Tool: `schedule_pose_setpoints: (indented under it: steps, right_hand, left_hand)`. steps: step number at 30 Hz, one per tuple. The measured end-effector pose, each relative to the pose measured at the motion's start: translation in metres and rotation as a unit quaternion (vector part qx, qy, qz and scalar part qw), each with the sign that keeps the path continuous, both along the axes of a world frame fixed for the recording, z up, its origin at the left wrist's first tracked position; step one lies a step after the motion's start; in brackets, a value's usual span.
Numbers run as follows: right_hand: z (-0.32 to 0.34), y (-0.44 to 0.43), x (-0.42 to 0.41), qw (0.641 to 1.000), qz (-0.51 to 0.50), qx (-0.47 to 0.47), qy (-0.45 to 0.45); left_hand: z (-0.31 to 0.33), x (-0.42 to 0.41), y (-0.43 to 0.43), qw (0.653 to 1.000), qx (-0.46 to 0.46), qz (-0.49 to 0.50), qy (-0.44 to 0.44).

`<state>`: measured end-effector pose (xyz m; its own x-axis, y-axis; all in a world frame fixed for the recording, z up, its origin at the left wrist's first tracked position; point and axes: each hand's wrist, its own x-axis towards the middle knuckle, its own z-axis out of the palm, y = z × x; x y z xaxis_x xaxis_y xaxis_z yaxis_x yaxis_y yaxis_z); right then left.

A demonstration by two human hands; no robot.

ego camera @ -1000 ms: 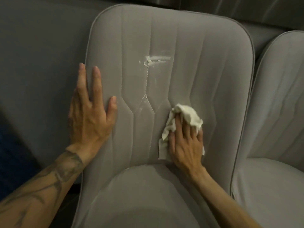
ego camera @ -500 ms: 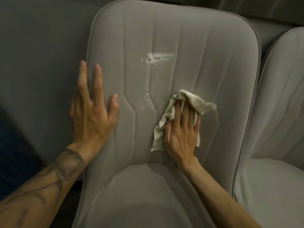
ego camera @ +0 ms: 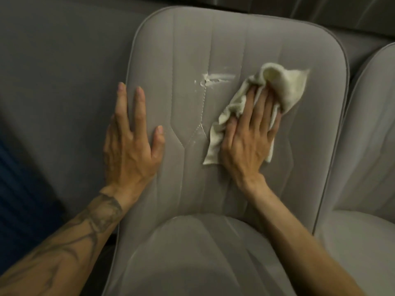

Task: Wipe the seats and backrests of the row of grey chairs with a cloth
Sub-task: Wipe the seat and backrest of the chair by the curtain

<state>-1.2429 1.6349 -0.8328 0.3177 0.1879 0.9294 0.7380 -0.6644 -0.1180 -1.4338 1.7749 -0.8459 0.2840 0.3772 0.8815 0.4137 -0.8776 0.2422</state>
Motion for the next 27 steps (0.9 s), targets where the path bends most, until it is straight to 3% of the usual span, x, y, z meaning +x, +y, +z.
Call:
schedule_pose_setpoints:
  steps: [3,5,10,13,17,19,21,24,27]
  right_hand:
    - [-0.052,-0.009,-0.032,0.994,0.048,-0.102,0.010]
    - [-0.048,-0.018,-0.029,0.989,0.071,-0.132,0.003]
    - [0.058,0.017,0.005,0.999,0.033,-0.017,-0.030]
    - [0.071,0.036,-0.007,0.999,0.028,0.021,-0.039]
    - [0.008,0.013,-0.032,0.986,0.075,-0.134,-0.060]
    - [0.008,-0.001,-0.025,0.980,0.090,-0.164,-0.063]
    - [0.036,0.000,-0.009,0.985,0.081,-0.140,-0.058]
    - [0.085,0.025,0.003,0.998,0.038,-0.025,-0.032]
    - [0.071,0.045,-0.023,0.998,0.046,-0.014,-0.033]
  left_hand:
    - [0.001,0.000,0.000,1.000,0.007,0.002,0.004]
    - [0.001,-0.001,0.000,1.000,0.003,0.005,0.007]
    - [0.002,-0.002,-0.001,1.000,0.003,0.007,0.010]
    - [0.001,-0.001,-0.001,1.000,0.007,0.013,0.011]
    - [0.002,-0.001,-0.001,1.000,0.005,0.011,0.012]
    - [0.002,-0.001,-0.002,1.000,0.002,0.011,0.015]
    - [0.002,-0.001,-0.003,1.000,0.001,0.008,0.015]
    - [0.002,-0.001,-0.001,1.000,0.003,0.009,0.011]
    - [0.001,-0.001,-0.001,1.000,0.009,0.011,0.004]
